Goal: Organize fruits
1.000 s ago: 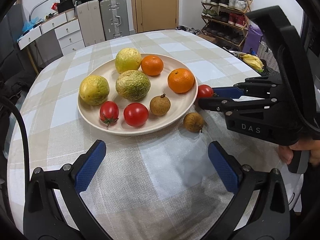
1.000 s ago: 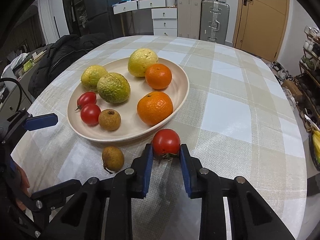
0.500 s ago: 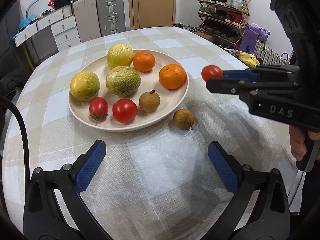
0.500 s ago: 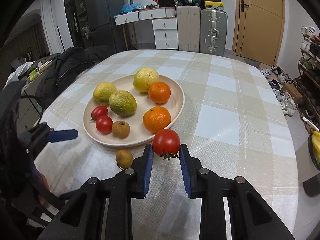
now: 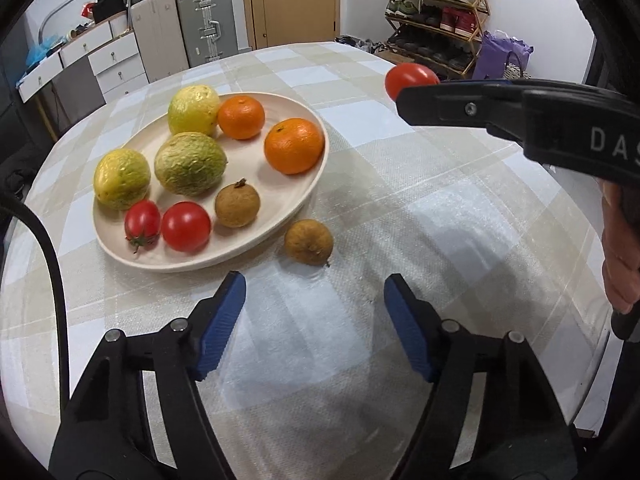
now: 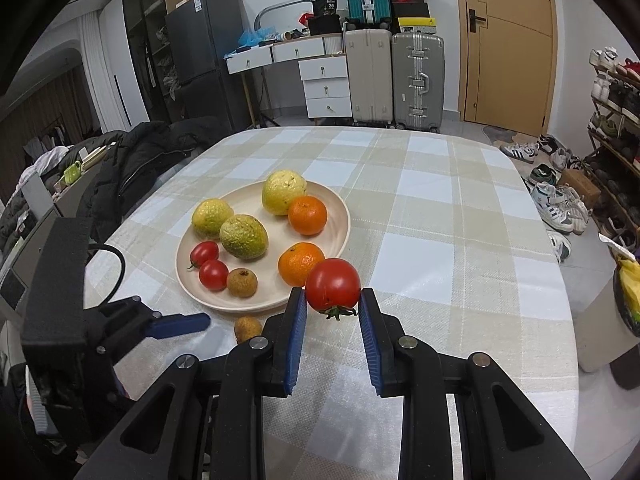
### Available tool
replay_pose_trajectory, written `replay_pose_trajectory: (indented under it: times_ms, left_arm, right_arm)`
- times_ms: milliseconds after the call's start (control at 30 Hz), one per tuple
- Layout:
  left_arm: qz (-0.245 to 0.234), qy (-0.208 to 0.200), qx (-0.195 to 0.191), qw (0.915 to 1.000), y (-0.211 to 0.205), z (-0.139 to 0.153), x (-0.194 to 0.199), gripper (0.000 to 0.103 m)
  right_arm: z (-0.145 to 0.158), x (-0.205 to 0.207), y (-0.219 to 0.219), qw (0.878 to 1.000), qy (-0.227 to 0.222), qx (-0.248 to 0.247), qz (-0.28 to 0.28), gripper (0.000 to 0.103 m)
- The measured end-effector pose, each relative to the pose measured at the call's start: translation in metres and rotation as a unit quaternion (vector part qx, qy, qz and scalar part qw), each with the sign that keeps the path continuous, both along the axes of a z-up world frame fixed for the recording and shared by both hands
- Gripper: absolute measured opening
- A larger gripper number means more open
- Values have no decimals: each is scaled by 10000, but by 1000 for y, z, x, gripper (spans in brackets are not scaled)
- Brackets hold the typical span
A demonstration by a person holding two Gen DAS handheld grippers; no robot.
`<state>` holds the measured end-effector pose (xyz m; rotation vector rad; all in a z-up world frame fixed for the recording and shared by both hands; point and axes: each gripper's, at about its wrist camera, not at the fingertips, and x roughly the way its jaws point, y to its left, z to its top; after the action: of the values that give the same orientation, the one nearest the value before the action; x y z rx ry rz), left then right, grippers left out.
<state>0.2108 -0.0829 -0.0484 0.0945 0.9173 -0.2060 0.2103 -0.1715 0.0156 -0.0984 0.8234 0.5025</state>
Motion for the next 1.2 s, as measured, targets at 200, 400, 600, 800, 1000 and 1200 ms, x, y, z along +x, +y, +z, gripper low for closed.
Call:
replay_pose_trajectory:
  times_ms: [200,400,600,800,1000,1200]
  left_arm:
    - [141,28,-140,9998,-3,-2,11,45]
    - [180,19,-171,9997,-4,-1,17,22]
    - [134,2,-216,9997,-2,-1,16,21]
    - [49,-115,-387,9992,5,3,2,20]
    - [-119,-300,-478,9983,16,9,-10,15]
    - [-83,-262,-483,9985,25,8,-16,15]
  right_arm:
    - [3,0,-3,10000,-20,50,-19,27]
    - [3,0,-4,10000,-33,76,-25,27]
    - [3,0,-3,10000,-44,69,-5,27]
    - [0,0,1,10000,-24,34,42,27]
    - [5,-3,3,9996,-266,119,51,27]
    - [5,-4,5,9994,-299,124,96,27]
